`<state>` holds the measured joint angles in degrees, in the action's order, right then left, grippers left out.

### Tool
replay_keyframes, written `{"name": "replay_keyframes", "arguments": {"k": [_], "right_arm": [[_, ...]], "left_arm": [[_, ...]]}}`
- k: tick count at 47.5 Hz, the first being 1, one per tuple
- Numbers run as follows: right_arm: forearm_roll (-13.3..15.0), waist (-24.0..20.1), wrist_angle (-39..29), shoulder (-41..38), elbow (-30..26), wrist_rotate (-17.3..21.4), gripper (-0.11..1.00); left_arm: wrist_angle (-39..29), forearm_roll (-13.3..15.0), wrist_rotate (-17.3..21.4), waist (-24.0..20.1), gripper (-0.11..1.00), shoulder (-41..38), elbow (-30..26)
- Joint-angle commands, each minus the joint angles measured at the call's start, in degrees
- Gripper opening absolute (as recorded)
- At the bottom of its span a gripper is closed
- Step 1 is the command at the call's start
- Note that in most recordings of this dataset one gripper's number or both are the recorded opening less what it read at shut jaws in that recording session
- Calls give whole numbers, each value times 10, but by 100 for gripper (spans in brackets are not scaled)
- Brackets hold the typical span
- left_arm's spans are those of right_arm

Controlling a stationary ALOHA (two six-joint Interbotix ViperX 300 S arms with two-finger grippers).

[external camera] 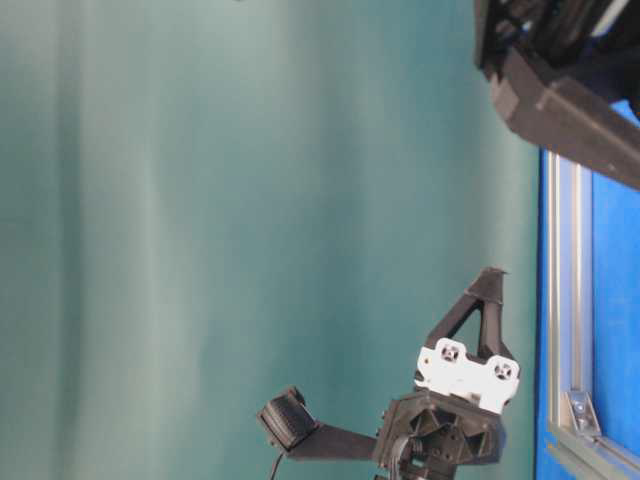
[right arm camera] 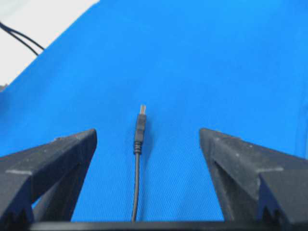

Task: Insert the wire through the string loop located on the right side.
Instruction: 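Lower the right gripper over the black USB cable's plug end, then close the right gripper on the cable just behind the USB plug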

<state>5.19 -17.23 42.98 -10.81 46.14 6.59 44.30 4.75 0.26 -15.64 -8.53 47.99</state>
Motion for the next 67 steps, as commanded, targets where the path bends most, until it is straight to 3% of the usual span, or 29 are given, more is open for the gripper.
{"name": "replay_keyframes", "arguments": {"k": [1, 18, 48, 52, 61, 67], "right_arm": [[-13, -2, 3, -4, -14, 1, 82], [-61, -5, 16, -95, -45, 3, 85], [-63, -9, 18, -119, -63, 3, 82], [-63, -9, 15, -124, -68, 1, 72], [-59, -7, 7, -132, -75, -4, 18], [-51, -7, 8, -132, -74, -3, -3]], "left_arm": [[3, -2, 1, 1, -1, 17, -4], [4, -2, 1, 1, 0, 17, 5], [8, -2, 1, 0, 0, 16, 11], [8, -2, 1, 0, -1, 16, 11], [9, -2, 1, 0, -1, 16, 11], [9, -2, 1, 1, 0, 16, 11]]}}
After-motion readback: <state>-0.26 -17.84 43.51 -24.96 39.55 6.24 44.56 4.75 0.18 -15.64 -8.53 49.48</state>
